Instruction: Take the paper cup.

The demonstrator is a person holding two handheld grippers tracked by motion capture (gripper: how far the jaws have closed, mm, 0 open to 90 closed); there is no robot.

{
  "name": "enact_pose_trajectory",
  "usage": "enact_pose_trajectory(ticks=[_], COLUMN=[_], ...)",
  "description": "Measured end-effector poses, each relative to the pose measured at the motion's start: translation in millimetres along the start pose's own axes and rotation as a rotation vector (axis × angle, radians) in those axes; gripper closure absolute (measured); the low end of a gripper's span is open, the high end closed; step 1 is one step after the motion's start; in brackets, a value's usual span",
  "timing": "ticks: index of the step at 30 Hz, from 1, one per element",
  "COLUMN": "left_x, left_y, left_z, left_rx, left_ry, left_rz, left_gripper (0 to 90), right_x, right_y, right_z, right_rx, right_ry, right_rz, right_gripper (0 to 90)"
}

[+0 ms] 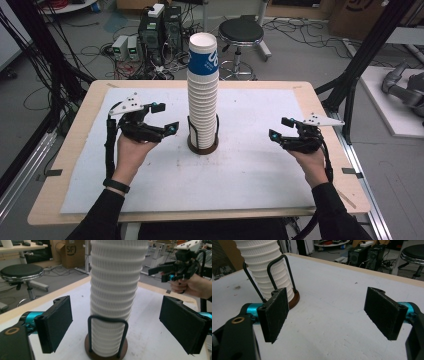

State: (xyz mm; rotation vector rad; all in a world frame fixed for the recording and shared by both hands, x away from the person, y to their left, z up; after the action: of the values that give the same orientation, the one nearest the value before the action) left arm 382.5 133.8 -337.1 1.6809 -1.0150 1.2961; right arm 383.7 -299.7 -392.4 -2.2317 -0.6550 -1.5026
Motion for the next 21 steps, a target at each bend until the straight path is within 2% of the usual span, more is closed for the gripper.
enact_pose_trajectory(ticks=[5,7,17,21], left_x=[25.9,32.7,57.7,66.7], left_y=[2.2,0.9,-2.6,-5.3], left_z=[9.2,12.1,26.2,31.3], left_rx=[-0.026,-0.033,-0.048,-0.060], left_ry=[0.006,0.009,0.013,0.016], left_rz=[0.038,0.035,0.065,0.062], left_gripper=[8.7,7.4,7.0,7.0], right_x=[0.5,0.7,0.8,0.8], right_y=[-1.5,-1.8,-1.4,-1.8], right_z=[0.5,0.4,0.8,0.3], right_rx=[0.007,0.007,0.009,0.011], right_ry=[-0.002,-0.001,0.002,0.000], right_rz=[-0.005,-0.006,-0.007,-0.003], right_gripper=[20.2,20.1,20.2,20.2])
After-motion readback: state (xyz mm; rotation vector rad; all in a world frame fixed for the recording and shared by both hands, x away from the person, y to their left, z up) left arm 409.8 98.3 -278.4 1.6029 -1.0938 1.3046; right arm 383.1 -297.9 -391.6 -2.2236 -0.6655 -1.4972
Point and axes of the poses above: each handheld gripper's, and its own axes: z roughly forward along the jaws, x roughly out of its top, y roughly to its right, the point moved 4 cm from there along z, roughly forward along the jaws, and after that the axes turned 10 degrees about -x, right-handed, at the moved point
